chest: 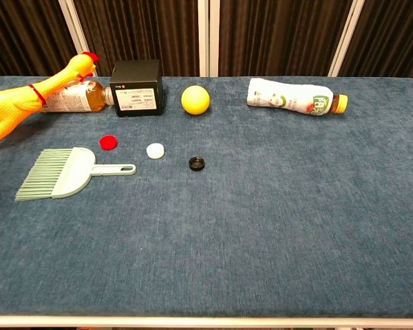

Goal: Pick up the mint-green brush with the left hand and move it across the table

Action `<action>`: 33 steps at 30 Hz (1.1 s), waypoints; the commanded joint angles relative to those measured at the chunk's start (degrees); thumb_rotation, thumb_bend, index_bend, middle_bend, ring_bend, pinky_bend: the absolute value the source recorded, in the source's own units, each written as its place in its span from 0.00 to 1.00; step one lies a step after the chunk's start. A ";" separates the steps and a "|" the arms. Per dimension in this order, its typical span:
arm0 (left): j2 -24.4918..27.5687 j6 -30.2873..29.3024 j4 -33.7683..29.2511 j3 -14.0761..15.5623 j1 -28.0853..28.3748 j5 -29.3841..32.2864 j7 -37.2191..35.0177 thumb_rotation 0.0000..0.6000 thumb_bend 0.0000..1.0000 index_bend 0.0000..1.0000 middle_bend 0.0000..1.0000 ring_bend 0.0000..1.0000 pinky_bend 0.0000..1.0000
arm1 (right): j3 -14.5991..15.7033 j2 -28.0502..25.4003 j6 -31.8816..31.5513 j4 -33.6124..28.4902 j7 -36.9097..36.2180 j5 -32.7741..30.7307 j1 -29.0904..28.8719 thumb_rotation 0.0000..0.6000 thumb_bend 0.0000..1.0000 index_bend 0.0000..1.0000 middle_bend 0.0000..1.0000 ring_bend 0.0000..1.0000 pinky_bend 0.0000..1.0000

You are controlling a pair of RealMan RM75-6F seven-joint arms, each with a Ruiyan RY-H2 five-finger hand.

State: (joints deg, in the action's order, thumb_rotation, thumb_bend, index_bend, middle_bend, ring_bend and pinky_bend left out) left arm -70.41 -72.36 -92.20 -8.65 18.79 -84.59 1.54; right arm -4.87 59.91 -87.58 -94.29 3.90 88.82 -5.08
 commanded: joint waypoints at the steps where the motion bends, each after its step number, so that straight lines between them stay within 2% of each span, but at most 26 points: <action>1: -4.19 5.18 0.25 -1.33 4.63 1.59 2.52 1.00 0.07 0.31 0.34 0.15 0.07 | 0.03 -0.14 0.07 0.03 -0.08 -0.12 0.04 1.00 0.15 0.00 0.00 0.00 0.00; 7: -11.28 12.25 2.45 -1.03 10.20 5.44 11.08 1.00 0.16 0.36 0.37 0.21 0.12 | 0.09 -0.20 0.14 0.53 -0.66 -0.91 0.39 1.00 0.15 0.00 0.00 0.00 0.00; 16: -19.71 16.38 5.68 -0.28 14.13 14.79 24.58 1.00 0.21 0.37 0.40 0.23 0.14 | 0.22 0.02 0.45 1.58 -1.65 -1.54 0.63 1.00 0.15 0.00 0.00 0.00 0.00; 26: -27.55 14.68 10.92 -0.43 17.06 23.63 36.50 1.00 0.22 0.37 0.43 0.27 0.14 | 0.41 0.62 0.55 2.54 -2.50 -2.16 1.02 1.00 0.15 0.00 0.00 0.00 0.00; 33: -30.23 14.30 13.69 -0.46 18.81 27.68 41.46 1.00 0.22 0.37 0.44 0.28 0.14 | 0.45 0.59 0.31 2.76 -2.91 -2.42 1.40 1.00 0.15 0.00 0.00 0.00 0.00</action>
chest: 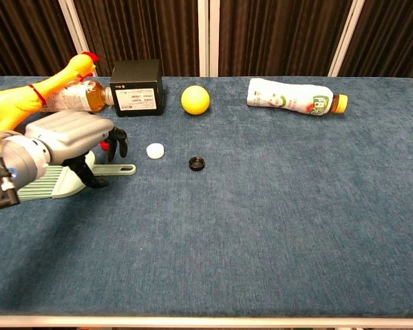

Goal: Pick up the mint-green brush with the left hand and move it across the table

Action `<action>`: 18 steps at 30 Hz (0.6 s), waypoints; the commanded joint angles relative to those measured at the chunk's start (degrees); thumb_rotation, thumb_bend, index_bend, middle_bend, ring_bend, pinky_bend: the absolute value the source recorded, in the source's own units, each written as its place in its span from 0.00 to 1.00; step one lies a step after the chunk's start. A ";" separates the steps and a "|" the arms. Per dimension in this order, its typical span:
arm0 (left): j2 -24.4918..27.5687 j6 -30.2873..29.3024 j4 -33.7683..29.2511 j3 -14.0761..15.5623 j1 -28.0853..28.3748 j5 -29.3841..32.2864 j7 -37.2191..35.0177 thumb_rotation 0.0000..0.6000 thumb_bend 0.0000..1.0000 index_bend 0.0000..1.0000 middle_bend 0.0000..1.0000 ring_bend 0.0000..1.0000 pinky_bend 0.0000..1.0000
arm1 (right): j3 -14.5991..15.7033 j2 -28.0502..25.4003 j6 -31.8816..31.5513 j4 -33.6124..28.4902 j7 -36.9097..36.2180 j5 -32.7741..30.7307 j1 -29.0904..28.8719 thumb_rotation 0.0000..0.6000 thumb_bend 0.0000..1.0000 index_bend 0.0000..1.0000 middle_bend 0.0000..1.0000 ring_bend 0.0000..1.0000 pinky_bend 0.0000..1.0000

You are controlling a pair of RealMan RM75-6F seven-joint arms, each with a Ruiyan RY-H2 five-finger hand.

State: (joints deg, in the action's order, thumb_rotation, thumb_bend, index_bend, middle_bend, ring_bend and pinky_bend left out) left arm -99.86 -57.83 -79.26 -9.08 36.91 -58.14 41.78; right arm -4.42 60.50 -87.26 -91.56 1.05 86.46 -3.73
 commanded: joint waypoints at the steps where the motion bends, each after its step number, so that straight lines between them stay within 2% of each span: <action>1: -0.87 -0.20 0.86 -0.02 0.86 1.71 1.62 1.00 0.22 0.36 0.44 0.28 0.14 | -0.01 -0.01 0.00 0.05 -0.07 -0.12 0.07 1.00 0.15 0.00 0.00 0.00 0.00; 18: -1.48 1.05 3.86 1.46 2.68 4.56 2.82 1.00 0.23 0.36 0.44 0.28 0.14 | -0.21 0.27 0.18 0.16 0.18 -0.82 0.27 1.00 0.15 0.00 0.00 0.00 0.00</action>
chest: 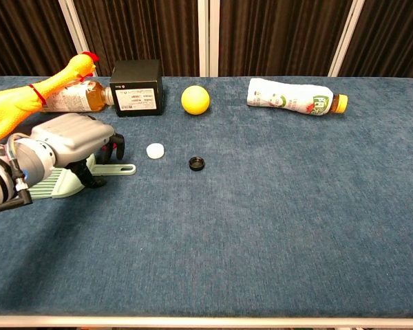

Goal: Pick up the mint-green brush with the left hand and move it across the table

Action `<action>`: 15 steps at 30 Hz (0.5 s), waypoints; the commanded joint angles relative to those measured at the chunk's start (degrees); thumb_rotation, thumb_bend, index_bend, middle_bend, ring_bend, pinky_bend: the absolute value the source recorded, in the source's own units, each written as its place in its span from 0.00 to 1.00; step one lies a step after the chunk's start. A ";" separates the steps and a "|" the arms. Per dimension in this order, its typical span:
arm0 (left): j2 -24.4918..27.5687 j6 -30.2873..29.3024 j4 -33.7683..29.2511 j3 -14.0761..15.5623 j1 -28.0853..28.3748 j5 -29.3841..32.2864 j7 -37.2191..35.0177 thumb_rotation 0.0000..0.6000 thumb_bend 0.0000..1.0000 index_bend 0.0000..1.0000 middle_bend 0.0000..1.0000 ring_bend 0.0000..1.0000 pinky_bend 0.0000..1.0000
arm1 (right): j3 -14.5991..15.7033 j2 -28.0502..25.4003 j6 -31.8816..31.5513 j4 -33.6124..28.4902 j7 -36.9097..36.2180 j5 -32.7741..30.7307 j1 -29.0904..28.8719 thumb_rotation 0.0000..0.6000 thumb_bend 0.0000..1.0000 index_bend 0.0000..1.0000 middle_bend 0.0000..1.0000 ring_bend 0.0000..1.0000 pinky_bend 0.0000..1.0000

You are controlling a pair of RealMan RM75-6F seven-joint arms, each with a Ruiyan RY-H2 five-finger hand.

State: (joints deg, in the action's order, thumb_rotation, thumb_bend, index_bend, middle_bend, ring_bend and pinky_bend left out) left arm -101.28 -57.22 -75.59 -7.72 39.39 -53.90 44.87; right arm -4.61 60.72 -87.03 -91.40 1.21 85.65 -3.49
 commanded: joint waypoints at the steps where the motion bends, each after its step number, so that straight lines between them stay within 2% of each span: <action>1: -0.07 0.60 0.27 0.09 0.26 0.42 -0.50 1.00 0.23 0.37 0.44 0.28 0.14 | -0.02 0.09 -0.11 0.01 0.01 -0.02 0.07 1.00 0.15 0.00 0.00 0.00 0.00; 8: 0.27 2.14 0.71 0.63 0.86 0.79 -1.81 1.00 0.27 0.40 0.48 0.32 0.15 | -0.09 0.17 -0.13 -0.04 0.06 -0.45 0.29 1.00 0.15 0.00 0.00 0.00 0.00; 10: 0.26 1.94 0.99 1.08 0.81 -0.19 -2.63 1.00 0.28 0.42 0.50 0.34 0.20 | -0.10 0.15 -0.25 -0.08 0.09 -0.46 0.38 1.00 0.15 0.00 0.00 0.00 0.00; 12: 0.79 3.14 1.15 1.83 0.97 -1.46 -4.08 1.00 0.28 0.45 0.52 0.39 0.32 | -0.08 0.12 -0.38 -0.12 0.08 -0.47 0.51 1.00 0.15 0.00 0.00 0.00 0.00; 15: 2.10 4.47 0.79 2.66 1.08 -3.27 -6.27 1.00 0.29 0.46 0.54 0.42 0.44 | -0.11 0.04 -0.60 -0.23 0.01 -0.38 0.62 1.00 0.15 0.00 0.00 0.00 0.00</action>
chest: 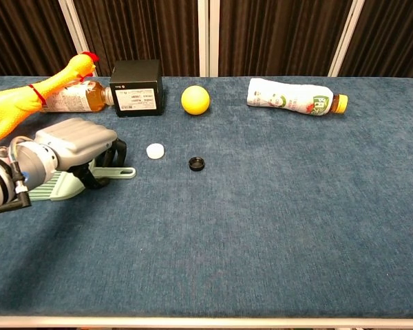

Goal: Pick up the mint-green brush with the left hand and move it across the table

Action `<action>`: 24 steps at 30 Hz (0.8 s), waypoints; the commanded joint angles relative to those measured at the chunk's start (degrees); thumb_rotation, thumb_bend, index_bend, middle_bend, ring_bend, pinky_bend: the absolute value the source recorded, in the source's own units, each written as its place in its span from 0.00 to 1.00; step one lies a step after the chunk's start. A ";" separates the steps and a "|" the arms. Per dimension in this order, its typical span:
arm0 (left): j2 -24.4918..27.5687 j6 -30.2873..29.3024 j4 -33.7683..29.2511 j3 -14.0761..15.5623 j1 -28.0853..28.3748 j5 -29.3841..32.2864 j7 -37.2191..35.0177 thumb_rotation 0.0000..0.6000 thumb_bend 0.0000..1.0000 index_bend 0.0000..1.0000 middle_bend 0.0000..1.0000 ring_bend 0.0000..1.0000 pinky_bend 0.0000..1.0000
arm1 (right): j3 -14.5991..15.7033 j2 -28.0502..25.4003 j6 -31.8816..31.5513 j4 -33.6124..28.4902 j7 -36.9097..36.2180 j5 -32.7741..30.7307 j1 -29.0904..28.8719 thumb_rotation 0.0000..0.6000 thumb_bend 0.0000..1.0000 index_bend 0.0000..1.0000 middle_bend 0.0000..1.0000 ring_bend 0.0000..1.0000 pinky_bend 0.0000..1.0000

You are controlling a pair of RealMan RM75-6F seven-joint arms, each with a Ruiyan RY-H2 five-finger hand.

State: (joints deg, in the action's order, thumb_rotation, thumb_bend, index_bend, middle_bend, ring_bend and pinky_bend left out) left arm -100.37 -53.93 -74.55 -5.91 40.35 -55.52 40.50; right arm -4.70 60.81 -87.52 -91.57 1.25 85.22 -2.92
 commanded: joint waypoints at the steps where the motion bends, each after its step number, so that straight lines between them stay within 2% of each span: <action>1: 1.75 1.22 -0.60 1.02 0.04 -2.42 -2.75 1.00 0.29 0.46 0.54 0.43 0.45 | -0.05 -0.09 -0.22 -0.10 -0.07 0.07 0.10 1.00 0.15 0.00 0.00 0.00 0.00; 8: 8.04 -0.42 -3.94 1.78 -1.35 -11.64 -14.22 1.00 0.32 0.47 0.55 0.43 0.47 | -0.05 -0.24 -0.60 -0.34 -0.02 0.34 0.30 1.00 0.15 0.00 0.00 0.00 0.00; 15: 14.66 -2.06 -4.15 0.87 -1.77 -20.90 -31.91 1.00 0.34 0.48 0.55 0.43 0.47 | -0.01 -0.35 -0.92 -0.78 0.35 0.68 0.45 1.00 0.15 0.00 0.00 0.00 0.00; 19: 15.22 -3.32 0.21 0.47 -0.84 -26.07 -42.09 1.00 0.36 0.48 0.55 0.43 0.49 | 0.03 -0.55 -1.13 -1.35 0.80 0.83 0.59 1.00 0.15 0.00 0.00 0.00 0.00; 22: 13.02 -5.44 7.31 0.34 0.25 -30.21 -51.80 1.00 0.37 0.48 0.55 0.43 0.50 | 0.00 -0.74 -1.41 -1.84 1.12 0.77 0.79 1.00 0.15 0.00 0.00 0.00 0.00; 24: 10.24 -6.54 14.82 0.84 1.27 -32.70 -57.95 1.00 0.37 0.48 0.55 0.43 0.51 | 0.04 -0.85 -1.50 -2.07 1.19 0.76 0.91 1.00 0.15 0.00 0.00 0.00 0.00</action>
State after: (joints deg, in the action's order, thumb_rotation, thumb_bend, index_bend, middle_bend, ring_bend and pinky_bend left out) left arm -87.36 -57.81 -70.51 -5.18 39.89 -82.16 -7.20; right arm -4.68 60.00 -89.01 -93.59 2.41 85.99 -2.04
